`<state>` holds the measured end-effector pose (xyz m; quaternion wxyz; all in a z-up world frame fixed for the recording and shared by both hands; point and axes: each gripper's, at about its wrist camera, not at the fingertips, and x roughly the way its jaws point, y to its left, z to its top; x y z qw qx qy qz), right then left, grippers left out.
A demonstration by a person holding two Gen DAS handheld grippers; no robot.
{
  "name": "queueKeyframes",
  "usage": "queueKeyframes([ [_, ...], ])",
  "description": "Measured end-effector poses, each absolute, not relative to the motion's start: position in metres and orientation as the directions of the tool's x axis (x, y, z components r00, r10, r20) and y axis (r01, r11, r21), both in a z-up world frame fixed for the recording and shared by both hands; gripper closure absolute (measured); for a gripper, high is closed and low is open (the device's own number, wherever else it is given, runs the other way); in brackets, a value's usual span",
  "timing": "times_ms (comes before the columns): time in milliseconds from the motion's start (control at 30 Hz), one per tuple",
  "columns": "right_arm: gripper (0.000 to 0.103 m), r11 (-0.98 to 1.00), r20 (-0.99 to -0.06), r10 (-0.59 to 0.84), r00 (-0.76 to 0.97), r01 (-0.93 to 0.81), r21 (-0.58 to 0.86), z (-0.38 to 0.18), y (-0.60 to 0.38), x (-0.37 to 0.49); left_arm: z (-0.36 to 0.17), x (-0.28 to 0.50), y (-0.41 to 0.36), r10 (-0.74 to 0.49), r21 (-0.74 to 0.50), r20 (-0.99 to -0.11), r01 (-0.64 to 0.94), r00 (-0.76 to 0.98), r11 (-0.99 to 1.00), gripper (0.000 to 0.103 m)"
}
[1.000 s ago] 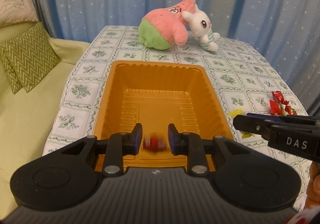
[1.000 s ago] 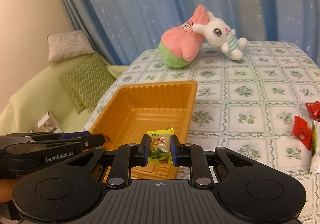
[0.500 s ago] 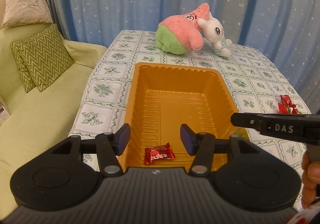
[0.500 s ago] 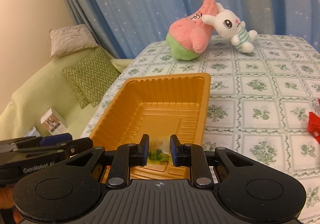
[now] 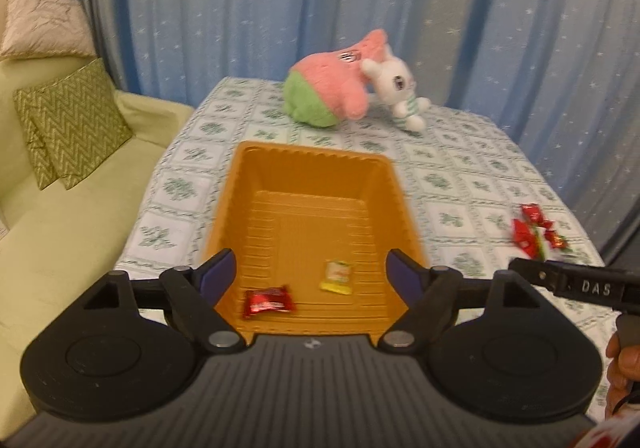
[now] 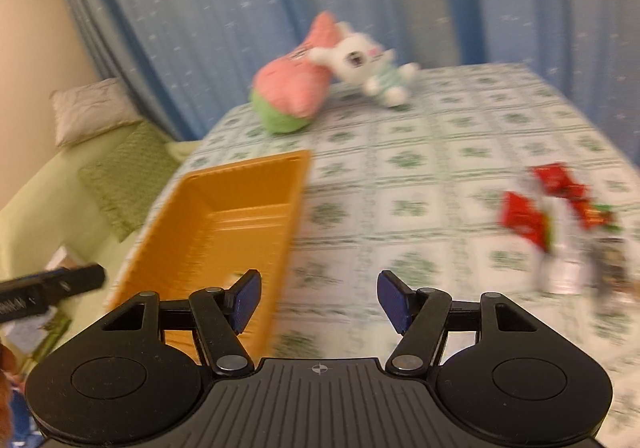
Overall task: Organize snacks
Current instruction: 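Grasp the small cake with the right tool while the left tool grasps the clear nut packet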
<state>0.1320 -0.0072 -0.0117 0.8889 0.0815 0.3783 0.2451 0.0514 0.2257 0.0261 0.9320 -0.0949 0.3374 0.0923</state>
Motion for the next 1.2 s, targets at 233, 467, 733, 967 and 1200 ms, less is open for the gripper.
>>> queueKeyframes([
  [233,0.039,0.927,-0.63,0.374,0.681,-0.266,0.263,-0.009,-0.08,0.098,0.035,0.054,0.169,0.032,-0.134,-0.627,-0.147,0.778,0.98,0.019],
  [467,0.039,0.963,-0.654,0.255,0.713,-0.123,0.242,-0.018,-0.153,0.083,0.031,0.068,0.109,-0.046,-0.136,-0.63,-0.052,0.775,0.989,0.019],
  [733,0.039,0.973,-0.664,0.17,0.728,-0.016,0.231,-0.028,-0.209,0.083,0.018,0.088,0.058,-0.109,-0.136,-0.638,0.027,0.762,0.99,0.019],
  [967,0.039,0.977,-0.675,0.136,0.725,0.015,0.214,-0.045,-0.234,0.102,-0.002,0.111,0.03,-0.128,-0.132,-0.659,0.053,0.741,0.99,0.019],
  [1200,0.04,0.979,-0.69,0.146,0.709,-0.001,0.206,-0.071,-0.249,0.136,-0.022,0.133,0.011,-0.144,-0.136,-0.671,0.071,0.727,0.988,0.019],
])
